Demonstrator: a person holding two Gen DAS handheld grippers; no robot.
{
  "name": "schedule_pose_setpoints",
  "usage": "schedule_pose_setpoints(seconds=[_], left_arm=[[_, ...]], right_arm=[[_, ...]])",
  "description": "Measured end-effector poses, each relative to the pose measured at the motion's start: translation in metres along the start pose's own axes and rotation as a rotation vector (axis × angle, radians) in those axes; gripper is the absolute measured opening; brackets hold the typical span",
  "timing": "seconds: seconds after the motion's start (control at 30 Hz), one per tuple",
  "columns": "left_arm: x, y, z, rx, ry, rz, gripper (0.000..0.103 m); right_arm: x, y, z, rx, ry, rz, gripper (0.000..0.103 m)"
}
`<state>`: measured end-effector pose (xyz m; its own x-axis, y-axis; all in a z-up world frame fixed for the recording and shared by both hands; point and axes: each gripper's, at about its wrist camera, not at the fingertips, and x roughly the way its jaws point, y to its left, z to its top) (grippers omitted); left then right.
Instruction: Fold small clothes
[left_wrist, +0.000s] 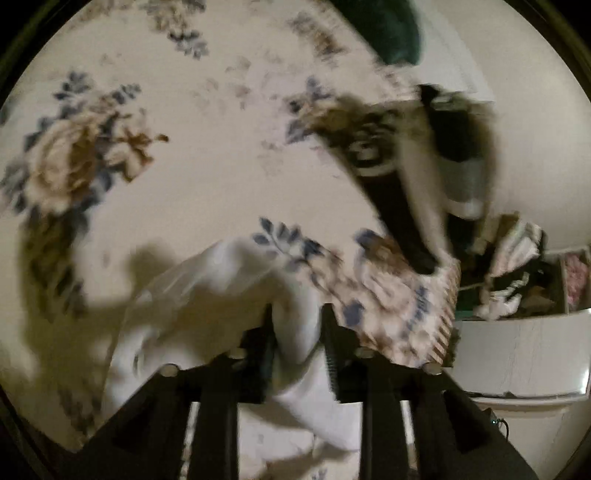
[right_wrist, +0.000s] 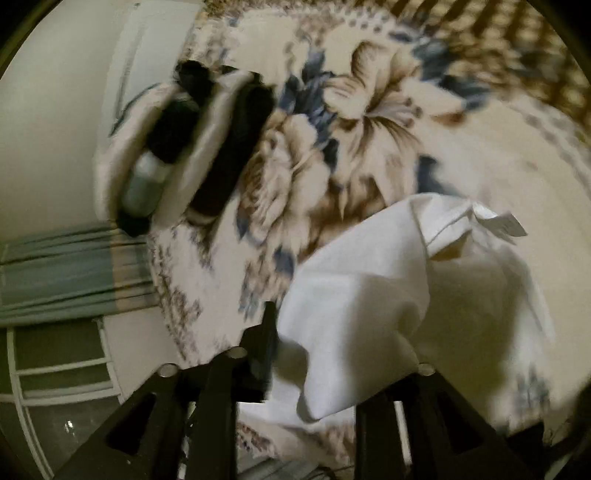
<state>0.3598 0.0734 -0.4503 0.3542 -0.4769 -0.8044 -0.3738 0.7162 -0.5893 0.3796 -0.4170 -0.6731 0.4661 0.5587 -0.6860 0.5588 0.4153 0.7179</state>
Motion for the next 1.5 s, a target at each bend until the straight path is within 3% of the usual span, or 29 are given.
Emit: schedule_pose_setpoints(seconds=[0.07,0.1,0.13,0.17,0.4,0.53,0.6,0.63,0.7,0.73,0.77,0.83,1.0,1.17,1.23,1.27,1.3,1.33,1.37,1.4,1.43,1.47,1.5], left_arm=[[0.018,0.003,0.018,-0.016,-0.001,0.004,0.034],[0.021,0.004,0.023,-0.015,-0.006,0.015,0.04],[0.021,0.005,0.025,-0.012,-0.005,0.011,0.054],[0.017,0.008,0.023,-0.009,-0.012,-0.006,0.06],[-0.008,0.04,-0.032,0.041,0.015,0.108,0.061],[0.012,0.072,-0.077,-0.012,0.108,0.184,0.061],[0.021,0.081,-0.09,-0.032,0.127,0.193,0.061],[0.027,0.084,-0.095,-0.037,0.131,0.2,0.059],[0.033,0.084,-0.102,-0.031,0.116,0.204,0.058],[0.034,0.082,-0.104,-0.015,0.092,0.205,0.04],[0.035,0.079,-0.105,0.011,0.07,0.205,0.003],[0.032,0.074,-0.108,0.045,0.039,0.24,0.002],[0.002,0.065,-0.123,0.067,-0.008,0.237,0.002],[0.013,0.09,-0.132,0.024,0.085,0.273,0.006],[0.015,0.098,-0.126,-0.021,0.107,0.285,0.006],[0.014,0.096,-0.125,-0.013,0.102,0.284,0.006],[0.01,0.095,-0.123,0.001,0.096,0.284,0.007],[0.006,0.091,-0.122,0.03,0.084,0.306,0.017],[0.0,0.089,-0.122,0.06,0.07,0.325,0.038],[-0.003,0.084,-0.121,0.087,0.059,0.337,0.052],[-0.006,0.078,-0.122,0.119,0.048,0.357,0.08],[-0.007,0.074,-0.122,0.135,0.039,0.368,0.086],[-0.007,0.067,-0.123,0.169,0.027,0.378,0.086]], right_arm=[[0.016,-0.01,0.018,0.044,-0.012,0.021,0.069],[0.018,-0.014,0.021,0.061,-0.031,0.021,0.072],[0.017,-0.018,0.023,0.071,-0.044,0.025,0.073],[0.014,-0.021,0.02,0.073,-0.045,0.034,0.073],[-0.019,-0.037,-0.027,-0.034,-0.057,-0.103,0.073],[-0.011,-0.061,-0.053,-0.02,-0.042,-0.216,0.073],[-0.002,-0.075,-0.057,0.005,-0.033,-0.225,0.073],[0.003,-0.08,-0.057,0.015,-0.035,-0.232,0.072],[0.015,-0.089,-0.056,0.019,-0.044,-0.236,0.058],[0.018,-0.09,-0.056,0.016,-0.044,-0.238,0.043],[0.023,-0.091,-0.055,0.009,-0.042,-0.249,0.023],[0.025,-0.091,-0.056,-0.005,-0.054,-0.281,0.007],[-0.001,-0.083,-0.074,-0.045,-0.086,-0.307,0.003],[-0.008,-0.096,-0.081,-0.065,-0.032,-0.354,0.004],[-0.007,-0.106,-0.078,-0.033,-0.005,-0.322,0.011],[-0.012,-0.108,-0.077,-0.03,-0.003,-0.306,0.028],[-0.016,-0.109,-0.078,-0.035,-0.017,-0.301,0.042],[-0.025,-0.113,-0.079,-0.034,-0.048,-0.292,0.062],[-0.034,-0.118,-0.082,-0.024,-0.085,-0.281,0.07],[-0.04,-0.125,-0.084,-0.013,-0.103,-0.282,0.072],[-0.044,-0.135,-0.085,-0.001,-0.116,-0.291,0.072],[-0.047,-0.146,-0.086,0.013,-0.134,-0.295,0.072],[-0.047,-0.156,-0.086,0.026,-0.15,-0.293,0.072]])
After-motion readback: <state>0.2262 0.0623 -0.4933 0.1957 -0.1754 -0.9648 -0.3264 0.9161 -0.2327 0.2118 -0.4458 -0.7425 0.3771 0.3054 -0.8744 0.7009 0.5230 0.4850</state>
